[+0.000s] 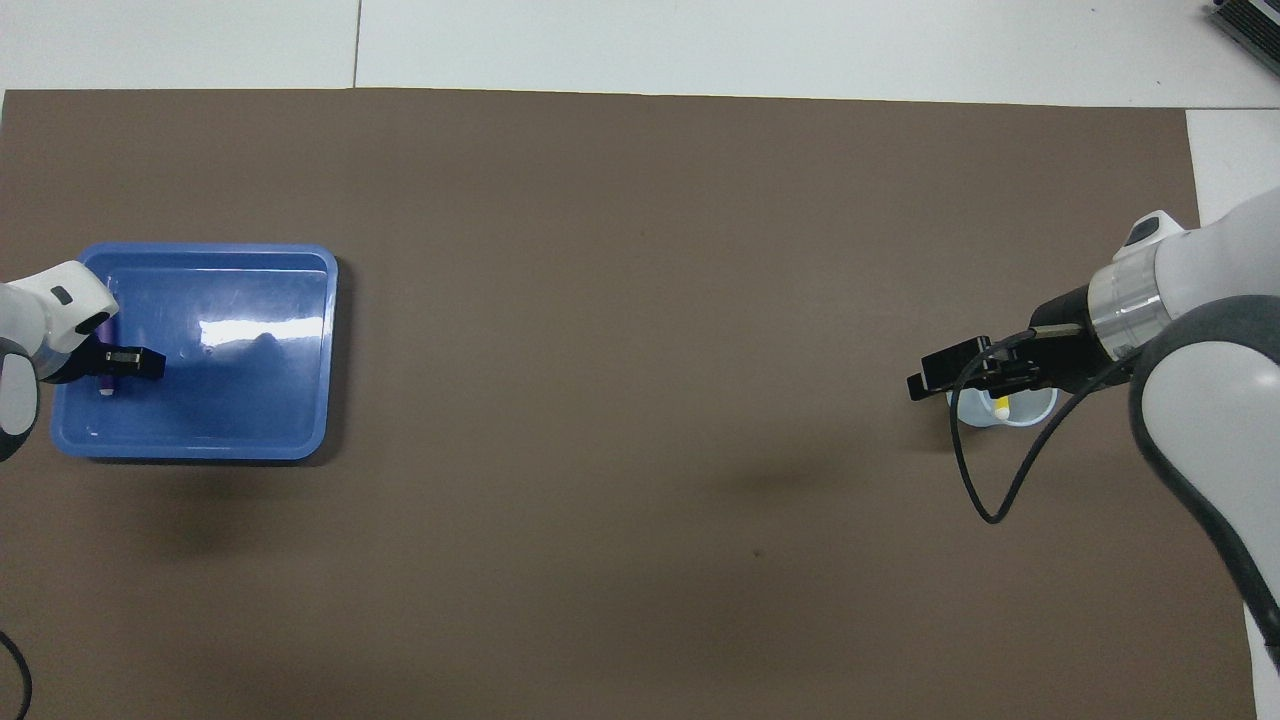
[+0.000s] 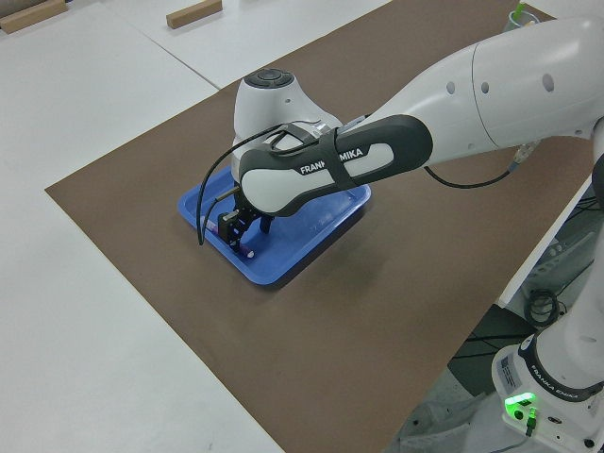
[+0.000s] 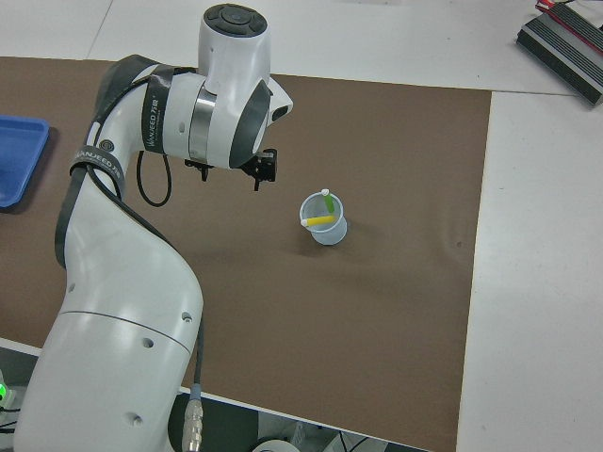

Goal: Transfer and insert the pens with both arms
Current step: 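Open the right gripper and lift it away from the cup, then lift the purple pen with the left gripper while the right gripper approaches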

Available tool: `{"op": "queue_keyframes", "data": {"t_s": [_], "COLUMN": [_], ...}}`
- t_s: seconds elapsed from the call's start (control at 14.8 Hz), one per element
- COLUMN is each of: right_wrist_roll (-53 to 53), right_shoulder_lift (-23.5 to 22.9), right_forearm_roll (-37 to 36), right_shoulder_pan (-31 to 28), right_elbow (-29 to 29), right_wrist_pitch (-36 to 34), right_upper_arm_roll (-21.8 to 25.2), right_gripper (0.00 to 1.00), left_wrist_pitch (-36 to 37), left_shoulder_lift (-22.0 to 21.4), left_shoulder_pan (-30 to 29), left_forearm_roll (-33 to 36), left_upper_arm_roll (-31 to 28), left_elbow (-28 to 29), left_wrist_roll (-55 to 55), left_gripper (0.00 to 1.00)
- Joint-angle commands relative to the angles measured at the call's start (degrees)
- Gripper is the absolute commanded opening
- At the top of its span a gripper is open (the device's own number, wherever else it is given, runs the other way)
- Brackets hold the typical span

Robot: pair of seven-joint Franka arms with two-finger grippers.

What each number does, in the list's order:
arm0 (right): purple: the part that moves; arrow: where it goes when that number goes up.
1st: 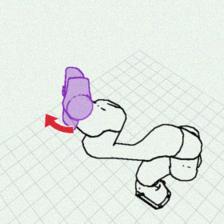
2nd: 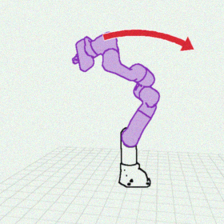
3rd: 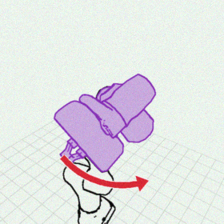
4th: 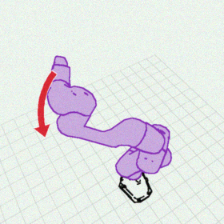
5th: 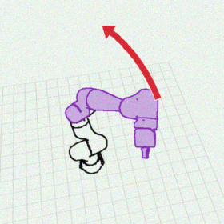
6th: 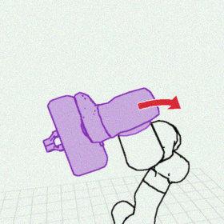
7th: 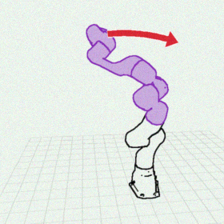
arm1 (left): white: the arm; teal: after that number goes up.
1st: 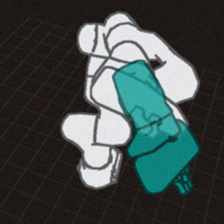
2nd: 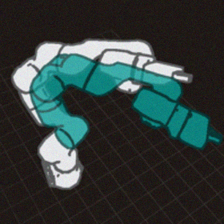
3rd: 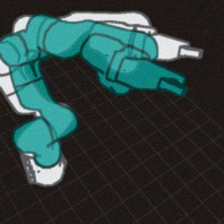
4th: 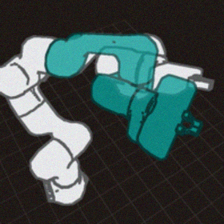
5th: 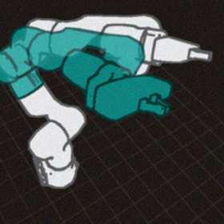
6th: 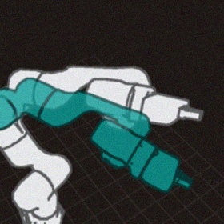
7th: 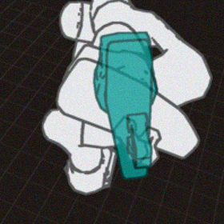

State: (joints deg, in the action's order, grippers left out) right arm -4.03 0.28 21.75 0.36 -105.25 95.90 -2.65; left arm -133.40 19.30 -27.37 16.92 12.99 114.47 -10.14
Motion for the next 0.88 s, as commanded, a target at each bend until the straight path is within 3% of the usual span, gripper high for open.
{"op": "queue_keyframes", "data": {"t_s": [0.0, 0.41, 0.47, 0.81], "right_wrist_roll": [1.1, 2.4, 3.5, 7.1], "right_shoulder_lift": [0.3, 0.4, 0.3, 0.4], "right_forearm_roll": [5.7, 17.3, 19.2, 24.9], "right_shoulder_pan": [-0.4, -0.3, -0.2, 2.3], "right_elbow": [0.0, -0.7, -0.7, -1.2], "right_wrist_pitch": [1.7, 5.7, 6.1, 10.0], "right_upper_arm_roll": [-0.3, -1.6, -1.7, -2.2], "right_gripper": [1.0, 0.99, 0.99, 0.99], "left_wrist_pitch": [-1.6, -0.9, -0.8, 4.2], "left_shoulder_lift": [-0.8, -0.8, -0.8, -0.5], "left_shoulder_pan": [-0.4, -0.3, -0.2, 1.3], "left_forearm_roll": [1.1, 1.1, 1.1, 1.1], "left_upper_arm_roll": [-0.2, -0.2, -0.2, -0.1], "left_elbow": [1.7, 1.6, 1.5, -2.0], "left_wrist_roll": [1.1, 1.2, 1.2, 4.9], "left_gripper": [0.6, 0.04, 0.0, 0.0]}}
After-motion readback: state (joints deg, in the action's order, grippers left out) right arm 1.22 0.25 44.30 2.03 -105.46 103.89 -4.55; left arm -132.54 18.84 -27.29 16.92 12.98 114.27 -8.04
